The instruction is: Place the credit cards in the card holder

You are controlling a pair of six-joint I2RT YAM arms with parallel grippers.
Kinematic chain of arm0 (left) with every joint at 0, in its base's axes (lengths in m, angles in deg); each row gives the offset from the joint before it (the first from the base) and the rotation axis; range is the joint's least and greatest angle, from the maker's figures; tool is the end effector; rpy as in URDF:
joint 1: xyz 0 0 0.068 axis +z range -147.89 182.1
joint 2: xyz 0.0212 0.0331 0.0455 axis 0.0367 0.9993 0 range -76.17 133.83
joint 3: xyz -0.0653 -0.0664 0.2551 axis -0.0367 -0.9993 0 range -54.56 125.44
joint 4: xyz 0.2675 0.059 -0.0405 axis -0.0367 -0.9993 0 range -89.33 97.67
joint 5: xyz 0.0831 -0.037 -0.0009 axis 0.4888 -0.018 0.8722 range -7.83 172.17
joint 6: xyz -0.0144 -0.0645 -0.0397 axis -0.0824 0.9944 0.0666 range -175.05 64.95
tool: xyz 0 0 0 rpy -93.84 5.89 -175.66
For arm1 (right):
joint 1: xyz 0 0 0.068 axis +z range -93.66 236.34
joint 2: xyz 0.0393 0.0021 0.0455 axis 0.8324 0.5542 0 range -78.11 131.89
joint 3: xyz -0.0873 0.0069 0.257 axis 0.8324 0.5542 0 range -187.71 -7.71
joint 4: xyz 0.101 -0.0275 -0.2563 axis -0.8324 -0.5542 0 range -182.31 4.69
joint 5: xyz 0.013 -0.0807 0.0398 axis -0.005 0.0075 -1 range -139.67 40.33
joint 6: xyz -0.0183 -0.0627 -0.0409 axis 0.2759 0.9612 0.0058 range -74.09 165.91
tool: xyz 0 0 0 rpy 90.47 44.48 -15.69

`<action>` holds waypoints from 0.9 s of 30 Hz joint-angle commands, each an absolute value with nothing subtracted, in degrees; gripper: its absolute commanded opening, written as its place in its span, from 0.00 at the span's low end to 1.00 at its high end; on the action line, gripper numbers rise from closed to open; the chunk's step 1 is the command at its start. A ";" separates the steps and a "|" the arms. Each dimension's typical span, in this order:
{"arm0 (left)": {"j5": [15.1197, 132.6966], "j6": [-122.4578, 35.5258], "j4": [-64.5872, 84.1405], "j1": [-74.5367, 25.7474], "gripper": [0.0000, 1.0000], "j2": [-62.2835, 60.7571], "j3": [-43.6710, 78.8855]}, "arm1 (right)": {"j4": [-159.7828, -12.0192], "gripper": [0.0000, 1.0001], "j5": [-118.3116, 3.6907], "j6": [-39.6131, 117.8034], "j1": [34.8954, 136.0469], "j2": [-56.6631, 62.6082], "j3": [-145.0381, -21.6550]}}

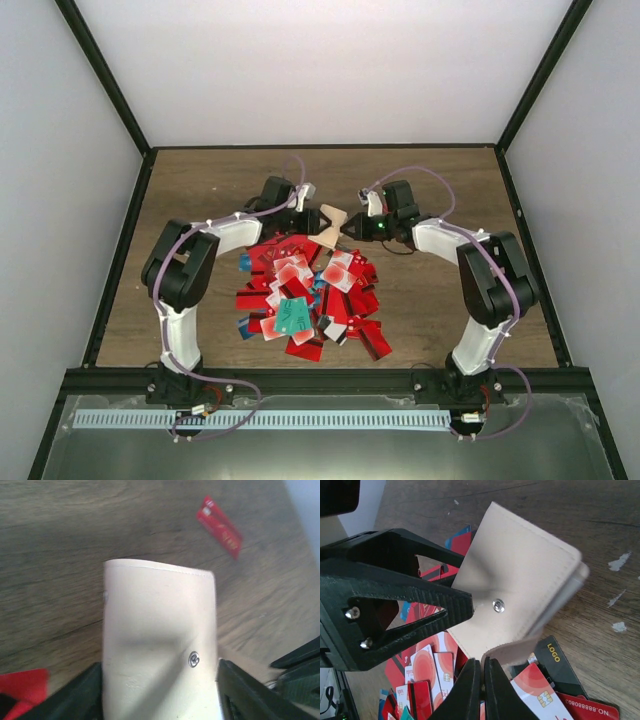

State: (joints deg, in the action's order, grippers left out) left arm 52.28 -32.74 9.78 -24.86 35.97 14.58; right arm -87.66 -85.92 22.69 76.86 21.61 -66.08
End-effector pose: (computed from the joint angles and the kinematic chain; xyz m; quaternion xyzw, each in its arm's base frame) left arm 0.3863 -0.2332 0.1367 0.1428 0.8737 -0.3806 0.2672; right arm 0.3535 0.1736 0.1570 -0.1016 0.8765 0.4046 0.2402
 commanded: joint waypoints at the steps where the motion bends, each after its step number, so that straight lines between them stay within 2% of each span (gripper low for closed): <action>1: 60.51 -37.59 4.61 -24.61 0.66 35.54 16.49 | -87.40 0.01 -89.57 22.87 75.38 23.56 -69.70; 4: 65.46 -39.66 2.60 -24.70 0.80 34.17 15.81 | -87.50 0.01 -90.50 23.42 74.46 24.26 -70.02; 11: 67.74 -42.28 0.63 -26.06 0.90 32.42 15.24 | -86.32 0.01 -94.05 24.12 73.44 24.37 -69.46; 17: 64.20 -43.38 -0.07 -27.82 0.91 34.77 17.97 | -85.66 0.01 -95.36 23.99 73.44 24.29 -69.15; 27: 68.84 -44.59 -4.27 -30.05 0.89 38.11 22.23 | -86.93 0.01 -94.28 24.71 73.45 22.88 -69.24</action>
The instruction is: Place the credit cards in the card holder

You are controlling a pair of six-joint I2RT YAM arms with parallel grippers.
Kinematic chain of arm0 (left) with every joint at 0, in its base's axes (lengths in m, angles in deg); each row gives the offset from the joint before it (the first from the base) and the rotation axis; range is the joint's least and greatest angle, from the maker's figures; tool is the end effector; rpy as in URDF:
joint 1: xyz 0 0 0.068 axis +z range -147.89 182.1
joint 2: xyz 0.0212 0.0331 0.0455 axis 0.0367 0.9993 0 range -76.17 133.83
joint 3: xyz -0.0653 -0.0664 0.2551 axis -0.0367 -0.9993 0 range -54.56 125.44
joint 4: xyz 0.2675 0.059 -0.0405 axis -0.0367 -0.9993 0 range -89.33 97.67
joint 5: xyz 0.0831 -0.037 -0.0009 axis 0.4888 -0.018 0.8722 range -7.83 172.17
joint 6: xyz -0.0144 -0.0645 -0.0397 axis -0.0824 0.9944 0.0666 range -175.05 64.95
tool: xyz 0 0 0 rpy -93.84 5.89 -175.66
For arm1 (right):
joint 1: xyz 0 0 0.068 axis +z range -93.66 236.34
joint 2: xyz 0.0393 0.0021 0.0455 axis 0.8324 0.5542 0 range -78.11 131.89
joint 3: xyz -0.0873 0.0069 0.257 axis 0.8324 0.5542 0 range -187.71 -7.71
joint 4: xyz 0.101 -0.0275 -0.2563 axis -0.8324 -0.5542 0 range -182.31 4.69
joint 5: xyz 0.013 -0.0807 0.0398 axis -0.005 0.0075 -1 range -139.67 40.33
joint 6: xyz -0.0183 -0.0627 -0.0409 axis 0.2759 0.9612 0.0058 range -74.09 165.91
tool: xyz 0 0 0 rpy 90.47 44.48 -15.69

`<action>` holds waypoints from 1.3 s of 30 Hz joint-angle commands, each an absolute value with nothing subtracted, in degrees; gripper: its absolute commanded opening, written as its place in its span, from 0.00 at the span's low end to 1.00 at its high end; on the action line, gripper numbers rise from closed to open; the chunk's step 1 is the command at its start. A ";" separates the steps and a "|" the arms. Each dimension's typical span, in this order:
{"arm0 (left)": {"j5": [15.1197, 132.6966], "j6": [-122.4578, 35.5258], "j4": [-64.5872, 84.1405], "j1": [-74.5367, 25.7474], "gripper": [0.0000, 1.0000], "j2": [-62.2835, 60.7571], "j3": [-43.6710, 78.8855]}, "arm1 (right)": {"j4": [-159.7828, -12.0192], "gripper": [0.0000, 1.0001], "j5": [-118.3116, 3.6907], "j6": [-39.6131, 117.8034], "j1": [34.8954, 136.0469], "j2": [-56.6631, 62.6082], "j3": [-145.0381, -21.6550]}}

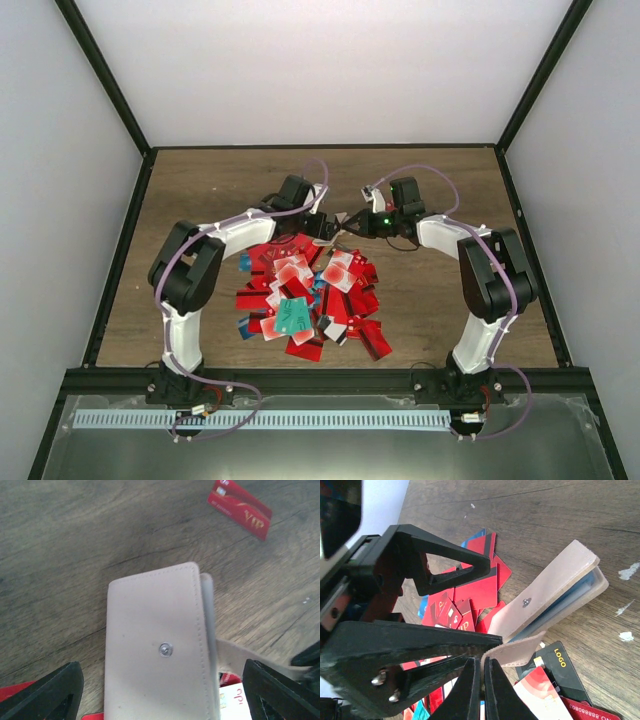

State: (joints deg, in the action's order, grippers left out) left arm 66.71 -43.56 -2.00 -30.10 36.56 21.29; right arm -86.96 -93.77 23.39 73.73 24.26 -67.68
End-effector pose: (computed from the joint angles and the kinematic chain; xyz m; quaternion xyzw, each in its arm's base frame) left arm 0.3807 -0.2605 0.1472 0.2145 0.8966 -0.2524 0.2940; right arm 0.3650 0.1620 0.1538 -0.1081 0.8591 0.4483 0.2221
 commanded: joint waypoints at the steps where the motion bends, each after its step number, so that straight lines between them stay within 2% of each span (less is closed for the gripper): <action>1: 69.10 -44.66 -4.42 -30.06 0.88 38.23 22.34 | -87.01 0.01 -94.24 24.66 73.48 22.86 -69.31; 11: 69.87 -44.85 -4.90 -30.05 0.81 39.51 22.60 | -87.53 0.01 -93.97 24.72 73.29 22.75 -69.40; 26: 77.39 -43.19 -4.42 -29.81 0.70 36.97 22.98 | -90.42 0.01 -91.38 25.86 72.19 21.92 -68.63; 39: 77.02 -43.90 -6.56 -28.65 0.67 40.32 28.62 | -92.27 0.01 -89.57 26.44 72.11 21.82 -67.84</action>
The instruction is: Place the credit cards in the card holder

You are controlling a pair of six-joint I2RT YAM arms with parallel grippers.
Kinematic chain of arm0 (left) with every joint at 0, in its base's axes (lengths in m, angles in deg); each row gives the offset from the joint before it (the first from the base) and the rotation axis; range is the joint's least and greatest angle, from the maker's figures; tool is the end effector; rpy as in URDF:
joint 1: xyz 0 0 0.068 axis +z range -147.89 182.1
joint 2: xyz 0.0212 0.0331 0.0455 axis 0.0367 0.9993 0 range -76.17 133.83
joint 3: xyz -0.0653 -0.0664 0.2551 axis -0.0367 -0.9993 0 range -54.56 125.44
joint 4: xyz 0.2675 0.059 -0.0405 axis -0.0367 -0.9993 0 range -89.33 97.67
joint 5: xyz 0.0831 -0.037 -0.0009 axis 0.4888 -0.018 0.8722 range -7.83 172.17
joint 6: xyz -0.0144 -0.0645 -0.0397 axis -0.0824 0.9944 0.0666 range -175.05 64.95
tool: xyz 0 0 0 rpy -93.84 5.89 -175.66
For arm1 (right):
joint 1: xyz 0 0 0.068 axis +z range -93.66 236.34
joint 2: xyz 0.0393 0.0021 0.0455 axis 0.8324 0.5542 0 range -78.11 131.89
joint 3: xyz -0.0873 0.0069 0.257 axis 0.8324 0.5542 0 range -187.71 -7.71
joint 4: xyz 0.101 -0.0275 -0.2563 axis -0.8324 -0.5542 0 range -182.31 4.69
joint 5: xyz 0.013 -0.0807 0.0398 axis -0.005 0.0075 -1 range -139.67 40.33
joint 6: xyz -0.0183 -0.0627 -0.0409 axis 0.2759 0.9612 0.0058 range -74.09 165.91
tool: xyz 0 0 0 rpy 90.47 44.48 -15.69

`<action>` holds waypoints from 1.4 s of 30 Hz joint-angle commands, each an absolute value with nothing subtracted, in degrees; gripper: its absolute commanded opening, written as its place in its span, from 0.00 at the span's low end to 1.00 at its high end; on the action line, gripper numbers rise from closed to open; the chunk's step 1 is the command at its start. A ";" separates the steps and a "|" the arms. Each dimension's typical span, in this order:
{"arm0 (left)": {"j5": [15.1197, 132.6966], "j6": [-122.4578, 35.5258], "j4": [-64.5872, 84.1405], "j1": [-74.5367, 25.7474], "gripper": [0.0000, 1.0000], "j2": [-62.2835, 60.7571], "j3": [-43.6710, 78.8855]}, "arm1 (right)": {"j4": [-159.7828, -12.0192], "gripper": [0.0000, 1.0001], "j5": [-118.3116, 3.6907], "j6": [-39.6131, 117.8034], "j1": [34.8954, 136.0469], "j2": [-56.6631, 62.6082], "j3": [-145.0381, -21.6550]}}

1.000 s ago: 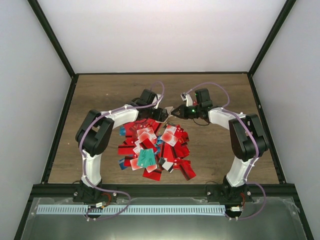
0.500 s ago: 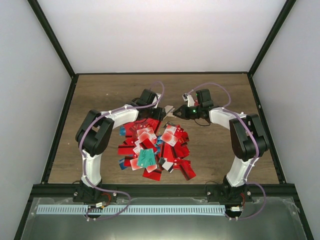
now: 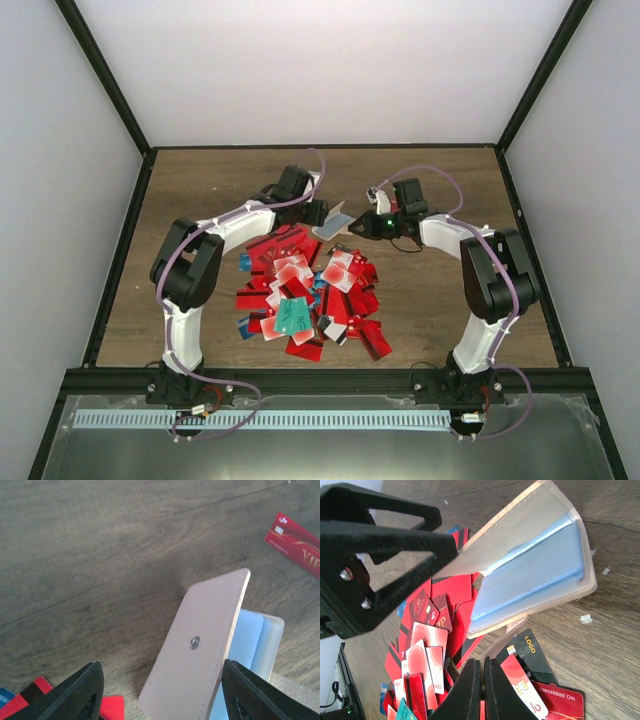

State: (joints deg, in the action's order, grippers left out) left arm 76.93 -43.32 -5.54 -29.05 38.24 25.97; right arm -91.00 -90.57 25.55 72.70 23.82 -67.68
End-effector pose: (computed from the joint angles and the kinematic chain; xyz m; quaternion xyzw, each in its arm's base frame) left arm 0.4024 -0.2503 0.1547 0.1734 0.9136 -0.1731 0.3246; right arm 0.3640 0.1515 0.1489 -0.0955 0.8776 0.4158 0.2186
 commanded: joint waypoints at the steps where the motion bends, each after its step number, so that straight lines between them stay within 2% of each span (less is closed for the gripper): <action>1: 76.69 -44.12 -6.56 -28.66 0.66 40.95 29.11 | -92.37 0.01 -89.38 26.45 72.08 21.86 -67.83; 8: 69.98 -46.00 -5.26 -28.34 0.65 45.96 33.06 | -93.18 0.01 -86.91 25.77 70.67 22.39 -67.51; 16: 68.34 -46.45 -6.84 -28.04 0.60 48.49 36.88 | -93.73 0.01 -86.85 25.74 69.86 22.87 -67.48; 22: 61.08 -48.81 -2.46 -28.55 0.75 42.41 29.95 | -93.29 0.01 -87.81 25.78 69.69 22.35 -67.56; 26: 61.47 -50.90 -2.24 -28.73 0.80 39.74 26.29 | -92.78 0.01 -90.58 25.61 69.68 20.86 -68.89; 42: 64.20 -52.92 -4.81 -30.10 0.83 42.49 29.50 | -95.02 0.01 -91.56 25.61 69.69 20.23 -73.02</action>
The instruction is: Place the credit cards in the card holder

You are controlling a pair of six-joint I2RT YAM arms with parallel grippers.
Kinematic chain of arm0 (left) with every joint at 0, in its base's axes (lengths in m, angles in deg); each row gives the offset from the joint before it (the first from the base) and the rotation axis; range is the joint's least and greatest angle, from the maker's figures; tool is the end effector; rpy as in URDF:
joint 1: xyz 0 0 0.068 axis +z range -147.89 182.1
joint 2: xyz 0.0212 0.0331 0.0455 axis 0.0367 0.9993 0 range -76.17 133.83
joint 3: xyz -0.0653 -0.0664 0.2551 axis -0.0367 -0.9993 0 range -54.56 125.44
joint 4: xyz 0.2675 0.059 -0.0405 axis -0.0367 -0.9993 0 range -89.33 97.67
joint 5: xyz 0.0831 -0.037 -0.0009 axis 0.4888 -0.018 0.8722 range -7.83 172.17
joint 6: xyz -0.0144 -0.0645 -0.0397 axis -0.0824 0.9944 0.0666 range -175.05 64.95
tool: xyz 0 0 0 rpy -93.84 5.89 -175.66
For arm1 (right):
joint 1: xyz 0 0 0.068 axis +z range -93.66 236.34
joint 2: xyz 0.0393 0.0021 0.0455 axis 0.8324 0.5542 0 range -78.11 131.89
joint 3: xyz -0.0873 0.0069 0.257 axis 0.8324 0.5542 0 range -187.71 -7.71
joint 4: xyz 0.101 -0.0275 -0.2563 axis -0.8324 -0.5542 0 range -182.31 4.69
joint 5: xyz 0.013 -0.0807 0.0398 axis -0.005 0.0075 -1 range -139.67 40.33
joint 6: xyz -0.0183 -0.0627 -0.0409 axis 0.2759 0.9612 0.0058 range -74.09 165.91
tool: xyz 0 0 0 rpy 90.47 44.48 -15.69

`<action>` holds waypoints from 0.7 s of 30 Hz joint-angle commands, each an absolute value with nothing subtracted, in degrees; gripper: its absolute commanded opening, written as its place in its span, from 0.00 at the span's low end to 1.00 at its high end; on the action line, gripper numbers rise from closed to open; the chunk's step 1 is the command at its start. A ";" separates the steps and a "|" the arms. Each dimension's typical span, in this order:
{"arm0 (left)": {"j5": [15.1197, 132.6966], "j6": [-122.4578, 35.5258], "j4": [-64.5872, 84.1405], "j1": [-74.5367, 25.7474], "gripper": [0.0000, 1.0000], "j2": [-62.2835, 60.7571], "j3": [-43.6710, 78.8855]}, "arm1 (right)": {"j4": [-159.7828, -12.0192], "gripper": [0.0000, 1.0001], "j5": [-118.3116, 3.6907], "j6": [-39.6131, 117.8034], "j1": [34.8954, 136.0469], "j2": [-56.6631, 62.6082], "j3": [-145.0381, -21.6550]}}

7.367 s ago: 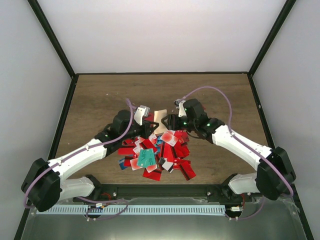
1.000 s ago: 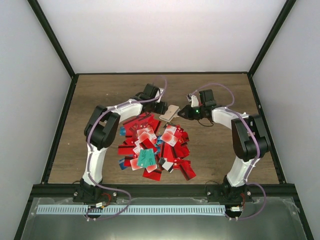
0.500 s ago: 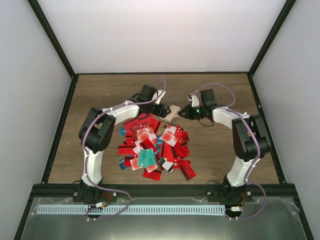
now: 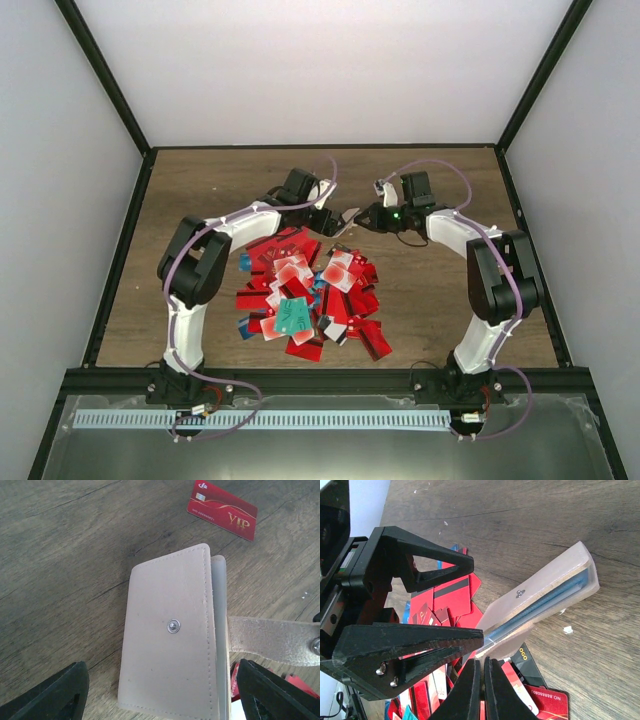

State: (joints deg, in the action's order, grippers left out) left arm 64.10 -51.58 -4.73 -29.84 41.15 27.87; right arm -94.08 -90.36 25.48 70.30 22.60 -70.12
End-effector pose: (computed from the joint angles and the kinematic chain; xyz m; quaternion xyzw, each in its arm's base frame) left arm 0.3981 -0.2722 0.1463 0.2817 0.8775 -0.2487 0.2981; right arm 0.3734 0.1368 0.1660 -0.0777 0.8784 0.4105 0.2321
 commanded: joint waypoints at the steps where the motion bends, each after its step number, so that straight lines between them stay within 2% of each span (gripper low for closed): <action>1: 64.41 -53.00 -4.81 -30.13 0.83 42.59 29.59 | -95.32 0.01 -91.45 25.68 69.67 20.31 -73.17; 11: 68.11 -53.33 -5.69 -30.17 0.81 44.64 31.51 | -95.55 0.01 -91.44 26.11 69.64 20.58 -72.58; 21: 71.62 -52.53 -5.76 -29.90 0.69 45.12 33.42 | -96.73 0.01 -89.11 26.89 69.68 20.68 -71.86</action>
